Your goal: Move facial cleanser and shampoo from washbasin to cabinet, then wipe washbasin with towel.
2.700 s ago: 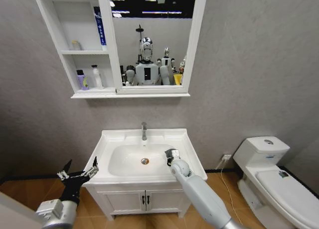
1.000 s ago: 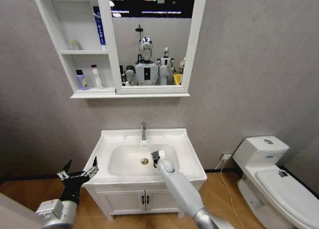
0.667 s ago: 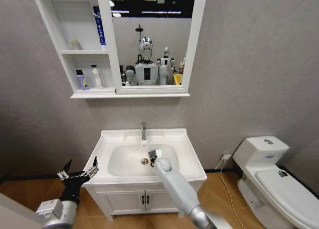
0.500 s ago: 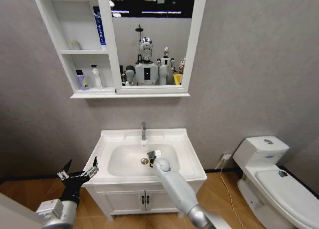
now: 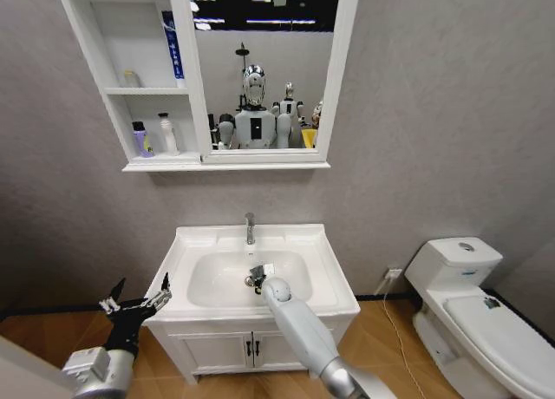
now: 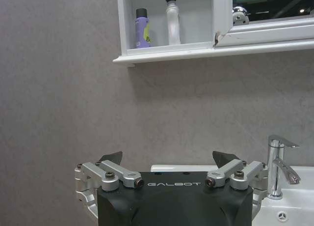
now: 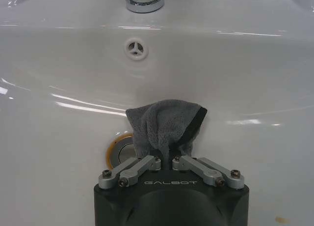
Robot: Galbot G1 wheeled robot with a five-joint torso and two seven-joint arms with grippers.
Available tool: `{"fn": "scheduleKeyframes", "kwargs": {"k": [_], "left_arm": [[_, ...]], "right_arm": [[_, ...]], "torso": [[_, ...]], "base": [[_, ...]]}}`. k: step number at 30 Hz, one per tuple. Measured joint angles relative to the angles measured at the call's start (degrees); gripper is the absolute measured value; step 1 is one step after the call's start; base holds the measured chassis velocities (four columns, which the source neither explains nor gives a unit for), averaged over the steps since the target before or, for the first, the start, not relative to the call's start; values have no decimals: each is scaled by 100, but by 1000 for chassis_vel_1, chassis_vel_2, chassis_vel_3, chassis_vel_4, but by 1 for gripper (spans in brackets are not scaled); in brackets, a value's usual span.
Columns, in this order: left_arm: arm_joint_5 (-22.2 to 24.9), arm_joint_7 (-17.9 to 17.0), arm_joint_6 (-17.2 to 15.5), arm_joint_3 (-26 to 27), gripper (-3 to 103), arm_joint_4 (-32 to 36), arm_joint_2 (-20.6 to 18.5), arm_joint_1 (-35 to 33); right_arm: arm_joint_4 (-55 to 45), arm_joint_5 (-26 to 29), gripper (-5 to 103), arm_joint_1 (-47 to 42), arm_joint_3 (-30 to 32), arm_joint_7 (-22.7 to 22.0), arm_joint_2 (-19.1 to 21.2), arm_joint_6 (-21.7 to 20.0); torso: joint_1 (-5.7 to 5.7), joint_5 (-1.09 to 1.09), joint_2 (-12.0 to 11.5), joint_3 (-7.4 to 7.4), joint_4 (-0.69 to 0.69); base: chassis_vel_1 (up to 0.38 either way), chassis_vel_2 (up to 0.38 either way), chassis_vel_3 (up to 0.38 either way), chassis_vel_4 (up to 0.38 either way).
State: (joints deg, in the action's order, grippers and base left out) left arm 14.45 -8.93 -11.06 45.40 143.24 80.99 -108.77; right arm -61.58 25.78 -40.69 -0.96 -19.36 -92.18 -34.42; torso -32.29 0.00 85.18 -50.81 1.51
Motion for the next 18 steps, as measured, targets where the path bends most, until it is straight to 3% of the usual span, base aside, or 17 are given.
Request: {"fn": "scheduleKeyframes", "kwargs": {"k": [18], "left_arm": [[0,0,0,0,100,0,0,0]], "right_arm": [[472,-368,5,90,-110,397,0,337]], "torso": [[1,0,0,1,0]], "base": [[0,0,0,0]]}}
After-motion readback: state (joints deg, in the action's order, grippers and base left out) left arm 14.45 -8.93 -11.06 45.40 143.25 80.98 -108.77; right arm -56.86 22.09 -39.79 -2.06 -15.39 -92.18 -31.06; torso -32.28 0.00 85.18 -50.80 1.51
